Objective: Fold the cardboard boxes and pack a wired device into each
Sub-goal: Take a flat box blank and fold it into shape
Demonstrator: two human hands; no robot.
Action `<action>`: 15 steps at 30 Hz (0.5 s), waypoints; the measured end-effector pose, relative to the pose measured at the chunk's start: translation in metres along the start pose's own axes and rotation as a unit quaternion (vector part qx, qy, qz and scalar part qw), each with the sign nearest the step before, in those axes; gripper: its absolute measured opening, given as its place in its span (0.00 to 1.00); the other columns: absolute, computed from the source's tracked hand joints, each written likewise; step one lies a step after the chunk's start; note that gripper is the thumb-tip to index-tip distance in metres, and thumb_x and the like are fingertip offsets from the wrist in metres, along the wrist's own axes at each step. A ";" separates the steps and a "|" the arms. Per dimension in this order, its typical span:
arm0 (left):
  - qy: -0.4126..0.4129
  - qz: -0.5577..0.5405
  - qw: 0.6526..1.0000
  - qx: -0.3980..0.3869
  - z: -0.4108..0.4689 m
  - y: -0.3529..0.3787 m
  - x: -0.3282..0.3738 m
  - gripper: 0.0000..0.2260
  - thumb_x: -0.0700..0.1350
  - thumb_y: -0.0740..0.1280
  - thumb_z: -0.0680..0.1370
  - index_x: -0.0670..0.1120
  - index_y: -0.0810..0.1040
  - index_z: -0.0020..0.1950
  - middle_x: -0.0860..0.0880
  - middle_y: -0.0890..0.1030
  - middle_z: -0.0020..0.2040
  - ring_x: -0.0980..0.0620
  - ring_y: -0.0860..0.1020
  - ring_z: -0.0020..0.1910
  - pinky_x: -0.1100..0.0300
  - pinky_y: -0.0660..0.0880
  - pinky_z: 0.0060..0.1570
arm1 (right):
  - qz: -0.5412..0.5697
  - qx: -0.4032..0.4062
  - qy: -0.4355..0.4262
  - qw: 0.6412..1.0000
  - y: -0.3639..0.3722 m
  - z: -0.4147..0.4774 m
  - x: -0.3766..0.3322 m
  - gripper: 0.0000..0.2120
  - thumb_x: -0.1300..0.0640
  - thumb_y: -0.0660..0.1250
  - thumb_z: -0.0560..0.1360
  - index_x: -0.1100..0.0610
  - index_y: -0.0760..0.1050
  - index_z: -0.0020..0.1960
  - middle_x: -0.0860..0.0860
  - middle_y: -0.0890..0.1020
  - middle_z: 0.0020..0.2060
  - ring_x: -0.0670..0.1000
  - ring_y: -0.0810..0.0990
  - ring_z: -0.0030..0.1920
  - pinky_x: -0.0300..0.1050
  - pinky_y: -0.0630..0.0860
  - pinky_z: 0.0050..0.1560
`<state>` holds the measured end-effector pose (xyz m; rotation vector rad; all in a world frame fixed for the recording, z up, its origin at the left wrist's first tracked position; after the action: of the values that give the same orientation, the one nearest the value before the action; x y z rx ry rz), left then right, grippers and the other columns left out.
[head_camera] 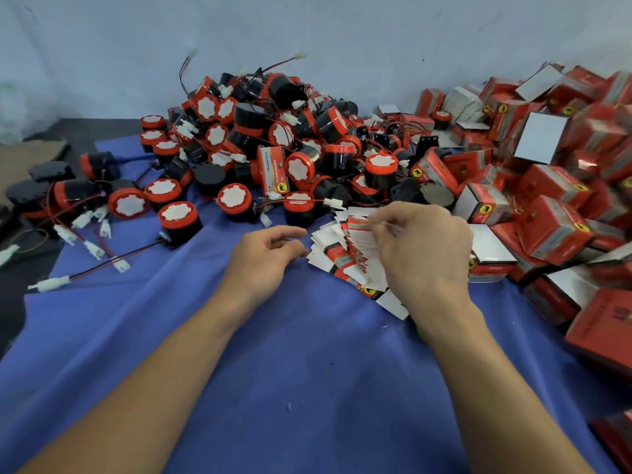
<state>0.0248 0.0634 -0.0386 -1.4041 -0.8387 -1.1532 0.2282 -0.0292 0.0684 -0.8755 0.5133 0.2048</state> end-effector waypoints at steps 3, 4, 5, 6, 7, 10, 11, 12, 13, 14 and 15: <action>0.000 -0.001 1.000 -0.006 -0.001 0.001 -0.001 0.11 0.45 0.70 0.81 0.63 0.83 0.52 0.59 0.87 0.44 0.68 0.81 0.44 0.60 0.75 0.51 | -0.054 -0.142 0.006 0.988 0.031 -0.004 0.005 0.06 0.56 0.72 0.76 0.46 0.86 0.45 0.47 0.88 0.41 0.55 0.85 0.46 0.52 0.80 0.48; 0.000 0.000 1.000 -0.006 0.000 0.000 -0.001 0.10 0.46 0.70 0.80 0.63 0.83 0.52 0.60 0.87 0.44 0.67 0.81 0.44 0.59 0.75 0.51 | -0.050 -0.122 -0.006 0.991 0.028 -0.005 0.002 0.06 0.55 0.71 0.77 0.46 0.86 0.47 0.47 0.88 0.42 0.56 0.85 0.47 0.53 0.79 0.49; -0.003 -0.001 1.000 -0.004 0.000 -0.001 -0.002 0.10 0.48 0.71 0.79 0.64 0.83 0.52 0.60 0.87 0.46 0.65 0.82 0.46 0.58 0.76 0.51 | -0.025 -0.065 -0.021 0.997 0.018 -0.004 -0.001 0.07 0.56 0.69 0.78 0.47 0.86 0.49 0.48 0.88 0.42 0.56 0.85 0.46 0.53 0.79 0.48; -0.003 -0.009 1.000 0.000 0.000 -0.002 -0.001 0.10 0.49 0.71 0.78 0.64 0.83 0.54 0.61 0.87 0.48 0.63 0.82 0.50 0.58 0.77 0.52 | 0.020 0.013 -0.035 0.999 0.002 -0.004 -0.006 0.07 0.56 0.69 0.78 0.48 0.85 0.50 0.47 0.87 0.41 0.53 0.85 0.44 0.51 0.79 0.47; 0.003 -0.020 1.000 0.003 0.000 -0.002 0.000 0.11 0.50 0.72 0.77 0.65 0.82 0.56 0.62 0.86 0.51 0.62 0.82 0.53 0.58 0.78 0.54 | 0.081 0.083 -0.042 0.992 -0.014 -0.005 -0.007 0.07 0.57 0.68 0.79 0.49 0.85 0.50 0.44 0.86 0.41 0.48 0.84 0.43 0.46 0.79 0.47; 0.035 -0.080 0.996 0.001 -0.001 -0.002 0.012 0.20 0.56 0.72 0.74 0.63 0.78 0.66 0.62 0.82 0.62 0.64 0.80 0.61 0.60 0.77 0.60 | 0.254 0.153 -0.023 0.955 -0.031 -0.002 0.003 0.06 0.59 0.68 0.79 0.52 0.84 0.50 0.41 0.84 0.40 0.39 0.82 0.43 0.30 0.74 0.45; 0.037 -0.117 0.992 -0.006 -0.001 -0.001 0.016 0.20 0.57 0.71 0.74 0.63 0.78 0.66 0.60 0.82 0.63 0.61 0.80 0.63 0.59 0.78 0.60 | 0.296 0.143 -0.002 0.944 -0.029 0.002 0.008 0.06 0.61 0.69 0.79 0.55 0.85 0.50 0.42 0.84 0.39 0.40 0.82 0.43 0.31 0.74 0.45; 0.035 -0.152 0.988 -0.019 -0.001 0.000 0.018 0.19 0.56 0.70 0.75 0.62 0.79 0.66 0.57 0.83 0.63 0.58 0.81 0.63 0.58 0.79 0.60 | 0.328 0.129 0.017 0.936 -0.025 0.004 0.011 0.06 0.62 0.69 0.79 0.56 0.85 0.50 0.43 0.85 0.38 0.41 0.82 0.42 0.32 0.75 0.45; 0.031 -0.180 0.983 -0.036 -0.003 0.001 0.020 0.17 0.55 0.70 0.77 0.60 0.80 0.66 0.55 0.85 0.61 0.55 0.82 0.61 0.58 0.80 0.58 | 0.351 0.120 0.032 0.928 -0.023 0.005 0.014 0.07 0.63 0.69 0.78 0.57 0.85 0.49 0.44 0.85 0.38 0.41 0.82 0.41 0.32 0.75 0.45; 0.026 -0.203 0.977 -0.054 -0.004 0.003 0.022 0.16 0.54 0.70 0.78 0.59 0.82 0.65 0.53 0.86 0.59 0.53 0.84 0.59 0.58 0.81 0.56 | 0.369 0.117 0.042 0.921 -0.021 0.005 0.016 0.07 0.64 0.69 0.78 0.57 0.85 0.49 0.43 0.85 0.38 0.40 0.82 0.41 0.32 0.75 0.44; 0.018 -0.229 0.971 -0.068 -0.006 0.005 0.023 0.14 0.52 0.71 0.78 0.56 0.84 0.63 0.51 0.87 0.57 0.52 0.85 0.56 0.58 0.82 0.54 | 0.387 0.113 0.048 0.914 -0.020 0.005 0.016 0.08 0.65 0.68 0.78 0.55 0.85 0.48 0.42 0.85 0.38 0.40 0.81 0.41 0.31 0.75 0.43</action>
<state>0.0344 0.0539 -0.0186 -1.3298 -1.1111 -1.6071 0.2512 -0.0382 0.0769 -0.4166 0.9444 0.8123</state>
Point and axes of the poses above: each hand's wrist, its own z-axis towards the middle knuckle, its own y-axis out of the palm, x = y × z, the point moved 9 cm from there along z, towards the middle knuckle
